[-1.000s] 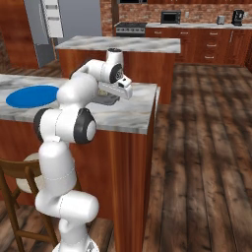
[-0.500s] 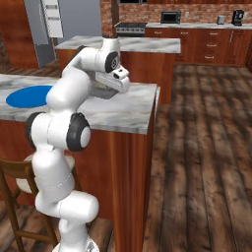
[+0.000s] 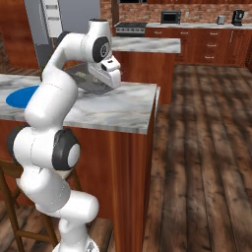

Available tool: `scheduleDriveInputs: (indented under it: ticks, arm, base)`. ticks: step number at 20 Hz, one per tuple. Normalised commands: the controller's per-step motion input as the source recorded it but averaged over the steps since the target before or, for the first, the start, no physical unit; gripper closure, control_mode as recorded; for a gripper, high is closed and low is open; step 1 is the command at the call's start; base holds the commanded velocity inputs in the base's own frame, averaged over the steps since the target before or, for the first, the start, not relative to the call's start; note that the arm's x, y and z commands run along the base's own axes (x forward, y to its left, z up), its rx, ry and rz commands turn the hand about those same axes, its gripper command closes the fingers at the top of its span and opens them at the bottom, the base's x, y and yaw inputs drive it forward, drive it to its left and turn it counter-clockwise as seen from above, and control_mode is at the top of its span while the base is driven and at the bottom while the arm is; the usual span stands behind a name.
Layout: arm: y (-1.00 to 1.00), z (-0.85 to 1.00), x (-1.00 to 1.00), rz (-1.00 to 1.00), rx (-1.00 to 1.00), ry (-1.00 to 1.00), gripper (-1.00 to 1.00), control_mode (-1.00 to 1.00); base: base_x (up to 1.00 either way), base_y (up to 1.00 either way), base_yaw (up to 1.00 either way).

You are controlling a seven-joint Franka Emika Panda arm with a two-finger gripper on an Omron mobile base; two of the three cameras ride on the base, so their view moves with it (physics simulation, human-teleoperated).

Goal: Place two dumplings into each of the tupperware containers and then place the containers in the fridge.

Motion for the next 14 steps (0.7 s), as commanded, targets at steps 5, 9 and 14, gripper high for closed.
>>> scheduleDriveInputs:
  ticks: [5, 9, 14]
  arm:
    - [0.21, 0.05, -0.85, -0.31, 0.02, 0.05, 1.0, -1.0]
    - [0.25, 0.0, -0.72, -0.34, 0.06, 0.06, 1.0, -1.0]
    - [0.22, 0.0, -0.52, -0.31, 0.05, 0.01, 1.0, -1.0]
  base:
    - [0.0, 0.0, 0.0]
    - [0.0, 0.0, 0.0]
    - [0.0, 0.0, 0.0]
